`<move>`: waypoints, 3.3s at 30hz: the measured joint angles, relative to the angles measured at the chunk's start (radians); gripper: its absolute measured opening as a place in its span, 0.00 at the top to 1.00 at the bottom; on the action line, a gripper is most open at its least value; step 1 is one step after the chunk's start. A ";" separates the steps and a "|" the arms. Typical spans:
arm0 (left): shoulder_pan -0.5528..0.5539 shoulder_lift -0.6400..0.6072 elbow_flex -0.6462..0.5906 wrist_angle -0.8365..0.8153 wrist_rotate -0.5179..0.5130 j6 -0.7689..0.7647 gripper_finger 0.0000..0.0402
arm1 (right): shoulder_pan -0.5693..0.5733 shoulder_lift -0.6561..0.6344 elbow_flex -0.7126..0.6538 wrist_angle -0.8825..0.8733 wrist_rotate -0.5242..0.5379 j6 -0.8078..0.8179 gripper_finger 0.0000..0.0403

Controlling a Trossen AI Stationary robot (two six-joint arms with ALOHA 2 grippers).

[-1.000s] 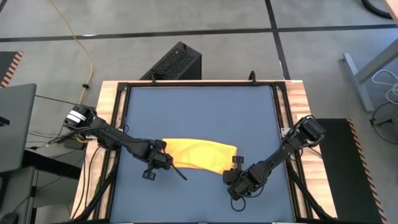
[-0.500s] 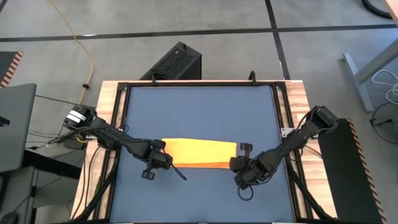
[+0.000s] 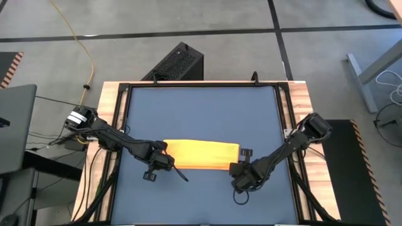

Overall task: Roll towel
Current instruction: Fold the orange microfiber towel

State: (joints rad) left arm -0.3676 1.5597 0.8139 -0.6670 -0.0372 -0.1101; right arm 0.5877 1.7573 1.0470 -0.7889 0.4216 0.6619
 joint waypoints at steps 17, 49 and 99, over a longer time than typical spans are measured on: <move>0.000 0.000 0.000 0.003 0.006 -0.005 1.00 | -0.014 -0.056 0.035 -0.080 0.004 -0.015 0.98; 0.000 0.000 0.004 -0.043 0.034 -0.044 0.96 | 0.024 -0.008 0.015 0.024 -0.031 0.010 0.78; 0.520 0.080 0.002 0.061 0.083 0.289 0.56 | -0.558 -0.248 -0.286 0.356 -0.337 -0.395 0.60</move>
State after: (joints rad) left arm 0.1526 1.6395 0.8162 -0.6060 0.0454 0.1792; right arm 0.0292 1.5092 0.7612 -0.4328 0.0845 0.2667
